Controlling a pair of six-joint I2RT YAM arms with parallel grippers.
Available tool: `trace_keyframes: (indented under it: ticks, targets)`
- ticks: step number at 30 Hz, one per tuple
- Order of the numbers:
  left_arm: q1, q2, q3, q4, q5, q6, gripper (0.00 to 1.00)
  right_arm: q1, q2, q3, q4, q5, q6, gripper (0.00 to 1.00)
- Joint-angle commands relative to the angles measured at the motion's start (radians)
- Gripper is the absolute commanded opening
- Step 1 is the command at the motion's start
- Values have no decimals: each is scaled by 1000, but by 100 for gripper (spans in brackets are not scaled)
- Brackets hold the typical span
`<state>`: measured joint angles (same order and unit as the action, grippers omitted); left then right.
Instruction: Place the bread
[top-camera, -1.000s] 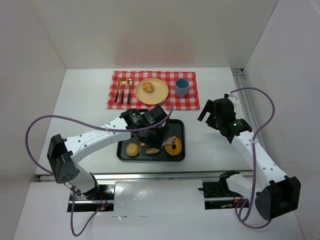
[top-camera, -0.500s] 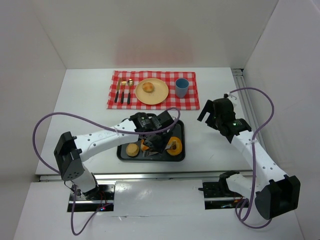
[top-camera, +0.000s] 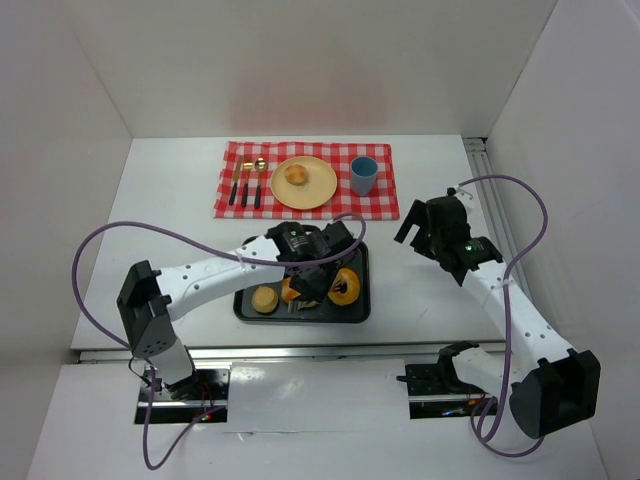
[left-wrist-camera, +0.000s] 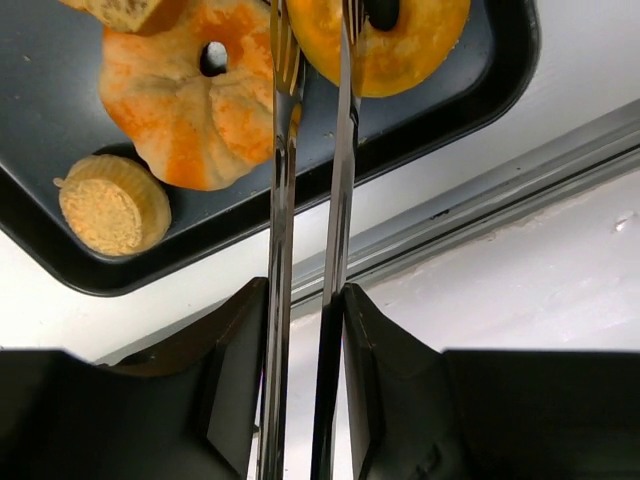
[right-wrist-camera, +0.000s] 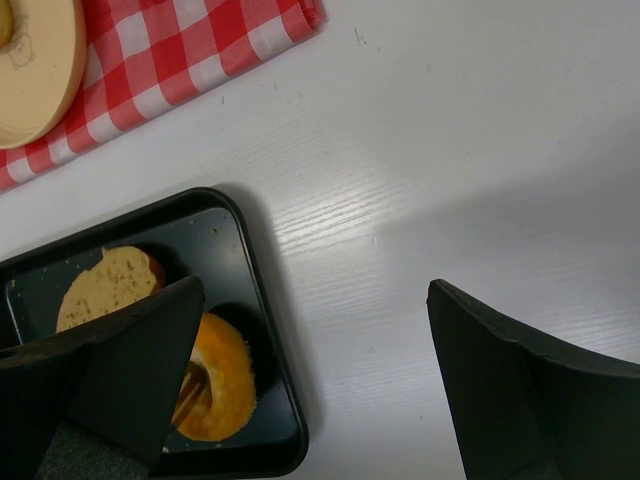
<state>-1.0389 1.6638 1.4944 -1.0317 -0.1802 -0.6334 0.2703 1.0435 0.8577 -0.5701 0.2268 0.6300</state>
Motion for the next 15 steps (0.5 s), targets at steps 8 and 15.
trace_keyframes:
  ticks: [8,15]
  targets:
    - [127,-53,225,-73,-90,67,33,-5,-8,-5,-2,5,-12,100]
    - [376,86,469,11,-154,132,33,-5,-17,-5,-2,5,-21,100]
